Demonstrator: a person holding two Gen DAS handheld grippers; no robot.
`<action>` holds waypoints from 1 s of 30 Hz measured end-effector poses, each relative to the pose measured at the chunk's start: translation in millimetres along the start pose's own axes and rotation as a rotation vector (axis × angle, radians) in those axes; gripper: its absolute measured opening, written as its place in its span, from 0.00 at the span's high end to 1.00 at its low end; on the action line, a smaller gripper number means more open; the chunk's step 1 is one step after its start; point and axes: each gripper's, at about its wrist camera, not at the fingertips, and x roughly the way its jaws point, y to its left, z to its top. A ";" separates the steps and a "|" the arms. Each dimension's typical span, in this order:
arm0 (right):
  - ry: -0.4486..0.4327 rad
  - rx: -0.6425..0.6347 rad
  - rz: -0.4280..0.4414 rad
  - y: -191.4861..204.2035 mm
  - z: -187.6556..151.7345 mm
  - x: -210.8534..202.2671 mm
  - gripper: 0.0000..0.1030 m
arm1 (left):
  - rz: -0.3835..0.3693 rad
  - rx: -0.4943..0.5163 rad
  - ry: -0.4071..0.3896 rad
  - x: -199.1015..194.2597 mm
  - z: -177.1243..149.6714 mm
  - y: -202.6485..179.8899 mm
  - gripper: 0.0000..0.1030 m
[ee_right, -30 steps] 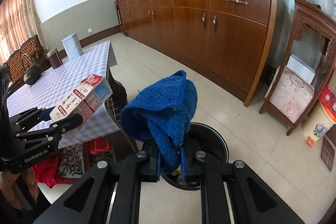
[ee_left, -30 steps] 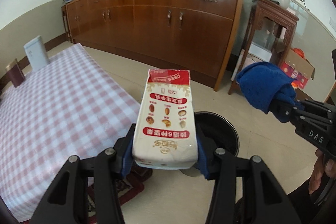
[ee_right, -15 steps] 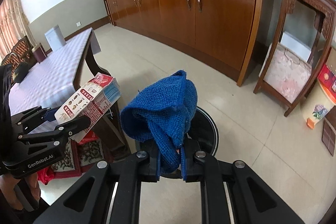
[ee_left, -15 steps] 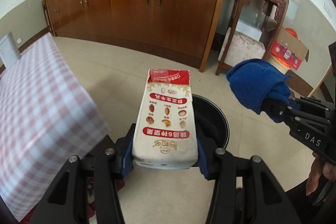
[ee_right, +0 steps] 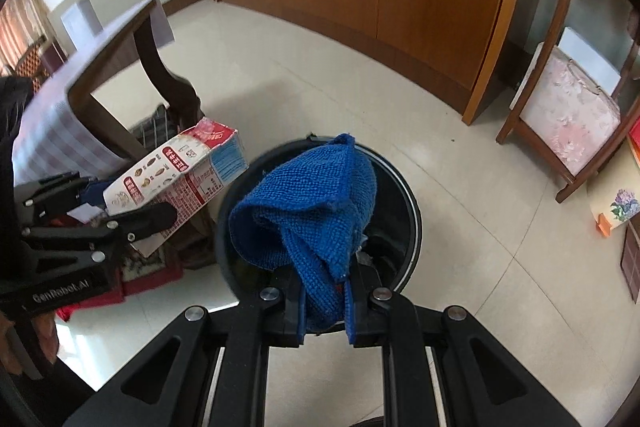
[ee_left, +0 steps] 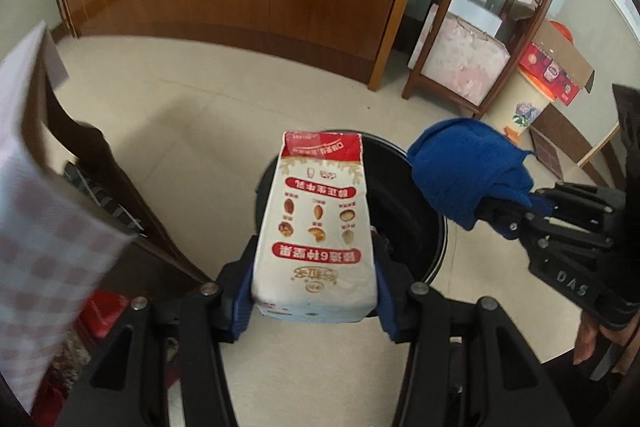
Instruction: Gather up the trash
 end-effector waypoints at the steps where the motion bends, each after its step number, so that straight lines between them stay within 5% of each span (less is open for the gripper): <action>1: 0.007 -0.005 0.001 -2.3 0.3 6.7 0.86 | -0.008 -0.006 0.013 5.8 0.1 1.2 0.50; 4: 0.029 -0.063 0.007 -3.0 1.4 29.5 0.80 | -0.027 -0.003 0.046 25.1 0.0 -0.5 0.47; 6: 0.035 -0.106 -0.048 -1.8 -2.0 41.0 0.19 | -0.006 -0.010 0.070 36.1 -3.4 2.3 0.31; 7: 0.044 -0.111 -0.071 -5.1 -5.4 45.2 0.01 | 0.020 -0.025 0.058 34.4 -7.5 6.2 0.21; 10: 0.042 -0.093 -0.110 -13.9 -9.5 39.1 0.00 | 0.085 -0.067 0.011 16.7 -20.3 16.7 0.00; 20: -0.025 -0.033 -0.130 -6.2 -22.7 4.0 0.00 | 0.213 -0.164 -0.076 -54.0 -59.3 42.9 0.00; 30: -0.090 -0.013 -0.102 52.5 -36.5 -42.6 0.00 | 0.273 -0.154 -0.135 -106.8 -77.6 39.7 0.00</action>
